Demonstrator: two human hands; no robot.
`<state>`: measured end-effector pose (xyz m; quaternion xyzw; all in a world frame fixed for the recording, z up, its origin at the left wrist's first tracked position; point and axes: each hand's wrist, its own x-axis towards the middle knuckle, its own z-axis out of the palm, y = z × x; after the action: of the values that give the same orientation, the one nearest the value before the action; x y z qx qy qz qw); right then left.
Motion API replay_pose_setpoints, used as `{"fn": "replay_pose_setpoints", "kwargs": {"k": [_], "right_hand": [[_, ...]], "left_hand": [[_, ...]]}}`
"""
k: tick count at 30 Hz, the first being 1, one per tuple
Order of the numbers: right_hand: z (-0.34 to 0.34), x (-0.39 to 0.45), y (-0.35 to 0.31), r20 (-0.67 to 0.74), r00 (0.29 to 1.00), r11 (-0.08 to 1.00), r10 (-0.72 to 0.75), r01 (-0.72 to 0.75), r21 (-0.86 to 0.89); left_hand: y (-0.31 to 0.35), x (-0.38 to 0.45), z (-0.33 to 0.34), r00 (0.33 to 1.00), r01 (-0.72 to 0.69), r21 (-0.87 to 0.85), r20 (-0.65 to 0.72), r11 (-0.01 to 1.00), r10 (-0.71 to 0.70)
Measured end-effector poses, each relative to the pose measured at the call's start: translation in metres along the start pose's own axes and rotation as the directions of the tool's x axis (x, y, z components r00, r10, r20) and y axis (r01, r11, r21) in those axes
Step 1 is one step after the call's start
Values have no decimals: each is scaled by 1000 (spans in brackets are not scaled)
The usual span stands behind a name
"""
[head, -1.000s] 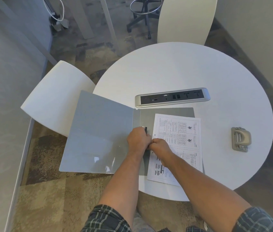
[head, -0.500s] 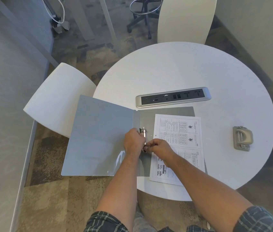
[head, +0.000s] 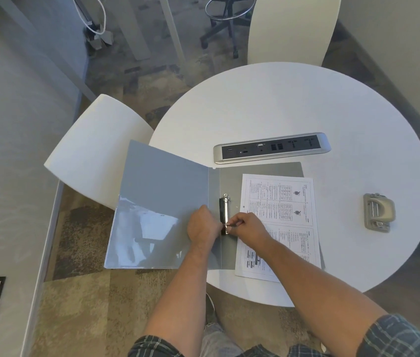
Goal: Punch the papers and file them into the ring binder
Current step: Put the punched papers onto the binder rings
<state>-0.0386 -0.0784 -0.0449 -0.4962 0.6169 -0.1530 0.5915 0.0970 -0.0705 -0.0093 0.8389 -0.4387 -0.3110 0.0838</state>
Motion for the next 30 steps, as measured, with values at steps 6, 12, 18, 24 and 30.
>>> {"fn": "replay_pose_setpoints", "kwargs": {"k": [6, 12, 18, 24, 30], "right_hand": [[-3, 0, -2, 53, 998, 999, 36, -35, -9], [-8, 3, -1, 98, 994, 998, 42, -38, -45], [-10, 3, 0, 136, 990, 999, 31, -26, -40], [-44, -11, 6, 101, 995, 983, -12, -6, 182], [-90, -25, 48, -391, 914, 982, -111, 42, -182]], "left_hand": [[-13, -11, 18, 974, -145, -95, 159, 985, 159], [-24, -12, 21, 974, -169, -199, 114, 965, 194], [-28, -8, 17, 976, -100, -294, 157, 951, 151], [-15, -37, 12, 990, -123, -183, 39, 975, 133], [-21, -84, 44, 998, 16, 23, 53, 1000, -17]]}}
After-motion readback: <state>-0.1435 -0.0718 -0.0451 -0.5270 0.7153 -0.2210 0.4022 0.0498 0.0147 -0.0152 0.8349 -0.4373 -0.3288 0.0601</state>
